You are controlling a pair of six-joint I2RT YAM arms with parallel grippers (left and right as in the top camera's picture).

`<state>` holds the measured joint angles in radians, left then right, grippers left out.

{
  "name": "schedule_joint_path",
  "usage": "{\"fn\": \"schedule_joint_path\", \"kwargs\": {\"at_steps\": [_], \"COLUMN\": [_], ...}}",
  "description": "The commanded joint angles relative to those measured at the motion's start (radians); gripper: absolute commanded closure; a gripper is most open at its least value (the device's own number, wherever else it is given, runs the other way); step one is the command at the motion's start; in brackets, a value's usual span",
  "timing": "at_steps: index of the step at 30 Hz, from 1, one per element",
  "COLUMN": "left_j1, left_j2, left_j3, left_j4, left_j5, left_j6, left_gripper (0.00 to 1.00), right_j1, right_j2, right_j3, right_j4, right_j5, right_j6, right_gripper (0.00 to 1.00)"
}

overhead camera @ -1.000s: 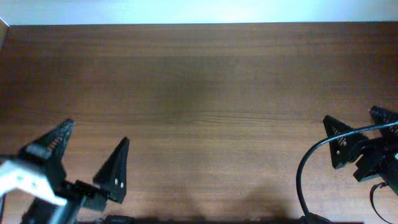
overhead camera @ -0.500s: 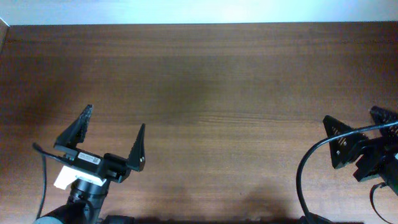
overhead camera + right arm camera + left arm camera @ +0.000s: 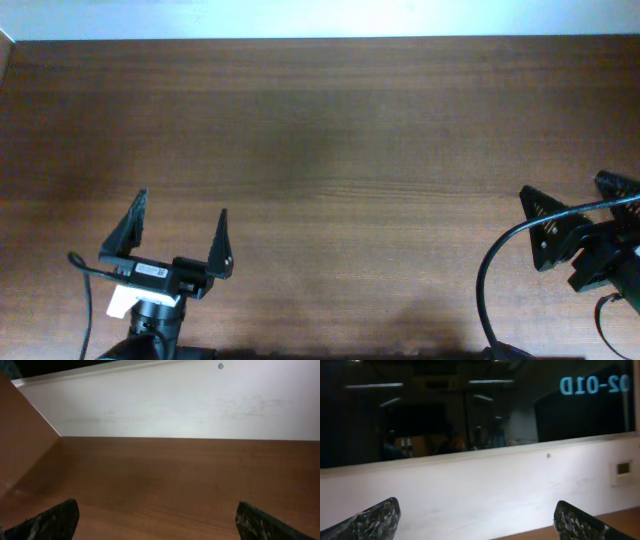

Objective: Untangle cables

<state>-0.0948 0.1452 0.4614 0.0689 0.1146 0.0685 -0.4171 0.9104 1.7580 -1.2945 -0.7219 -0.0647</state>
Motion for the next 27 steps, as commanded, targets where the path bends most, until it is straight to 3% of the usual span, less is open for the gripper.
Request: {"fn": "schedule_joint_path", "kwargs": {"at_steps": [1,9,22,27], "left_j1": [0.000,0.024,0.057,0.073], "left_j2": [-0.087,-0.140,-0.140,-0.140], "left_j3": [-0.101,-0.279,-0.446,-0.453], "left_j4": [0.005,0.052,0.054,-0.021], "left_j5": [-0.104,-0.291,-0.304,-0.306], "left_j6": [0.016,0.016,0.016,0.016], "left_gripper": [0.01,0.01,0.01,0.01], "right_j1": [0.005,0.005,0.005,0.005], "right_j2": [-0.006,-0.006,-0.006,-0.006], "right_j3": [0.004,0.004,0.004,0.004], "right_j4": [0.000,0.000,0.000,0.000], "right_j5": [0.001,0.001,0.001,0.001], "right_j6": [-0.010,-0.010,-0.010,-0.010], "right_gripper": [0.01,0.01,0.01,0.01]}}
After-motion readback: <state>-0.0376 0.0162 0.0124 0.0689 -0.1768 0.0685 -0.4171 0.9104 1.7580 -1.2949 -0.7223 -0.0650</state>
